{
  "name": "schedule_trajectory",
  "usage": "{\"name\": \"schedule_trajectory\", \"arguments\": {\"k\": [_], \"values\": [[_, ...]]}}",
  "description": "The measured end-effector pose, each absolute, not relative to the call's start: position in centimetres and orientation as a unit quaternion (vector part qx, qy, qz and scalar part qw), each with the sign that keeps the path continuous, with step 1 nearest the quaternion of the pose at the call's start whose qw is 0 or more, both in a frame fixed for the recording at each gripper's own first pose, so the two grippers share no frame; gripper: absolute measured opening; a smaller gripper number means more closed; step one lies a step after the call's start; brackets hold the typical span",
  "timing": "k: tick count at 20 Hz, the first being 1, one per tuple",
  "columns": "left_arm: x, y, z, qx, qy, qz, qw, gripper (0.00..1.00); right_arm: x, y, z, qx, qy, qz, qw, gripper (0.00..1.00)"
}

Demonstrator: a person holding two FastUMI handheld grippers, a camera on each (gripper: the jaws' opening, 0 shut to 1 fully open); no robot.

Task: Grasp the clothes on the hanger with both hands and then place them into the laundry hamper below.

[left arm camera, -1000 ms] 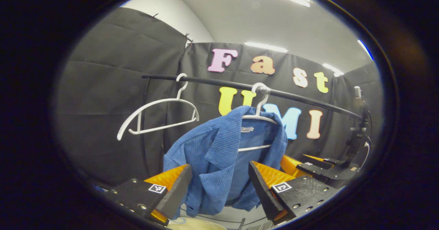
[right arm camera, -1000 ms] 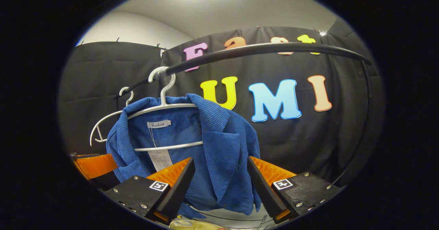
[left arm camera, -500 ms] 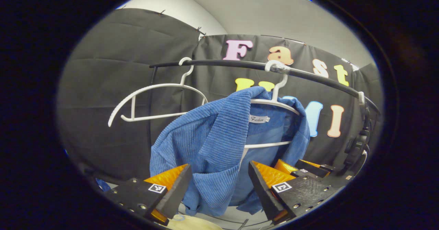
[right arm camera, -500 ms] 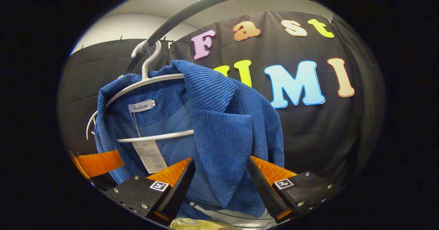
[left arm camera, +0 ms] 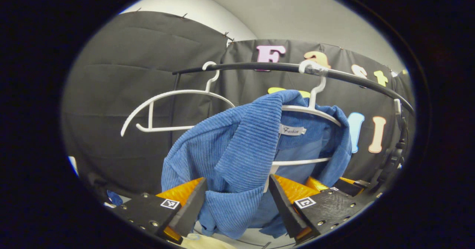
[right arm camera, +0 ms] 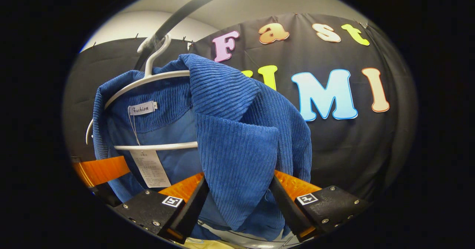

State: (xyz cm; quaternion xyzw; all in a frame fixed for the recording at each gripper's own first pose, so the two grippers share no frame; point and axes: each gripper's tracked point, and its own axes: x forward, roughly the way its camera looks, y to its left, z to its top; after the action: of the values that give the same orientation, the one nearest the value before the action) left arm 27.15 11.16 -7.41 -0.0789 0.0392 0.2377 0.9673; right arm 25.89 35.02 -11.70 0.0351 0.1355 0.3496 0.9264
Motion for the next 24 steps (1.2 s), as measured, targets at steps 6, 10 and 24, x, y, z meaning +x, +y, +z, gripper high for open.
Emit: {"name": "schedule_trajectory", "arguments": {"k": [6,10,24], "values": [[28.1,10.7,-7.0,-0.071,0.029,0.23,0.97,0.7,26.5,35.0,-11.2,0.031,0.121,0.351,0.928,0.8],[28.0,10.5,-7.4,-0.074,0.033,0.225,0.971,0.34,26.3,35.0,-10.9,0.05,0.126,0.358,0.924,0.35],[26.7,8.1,-5.1,-0.104,0.002,0.143,0.984,0.03,25.7,33.9,-8.8,0.073,0.091,0.381,0.917,0.0]]}}
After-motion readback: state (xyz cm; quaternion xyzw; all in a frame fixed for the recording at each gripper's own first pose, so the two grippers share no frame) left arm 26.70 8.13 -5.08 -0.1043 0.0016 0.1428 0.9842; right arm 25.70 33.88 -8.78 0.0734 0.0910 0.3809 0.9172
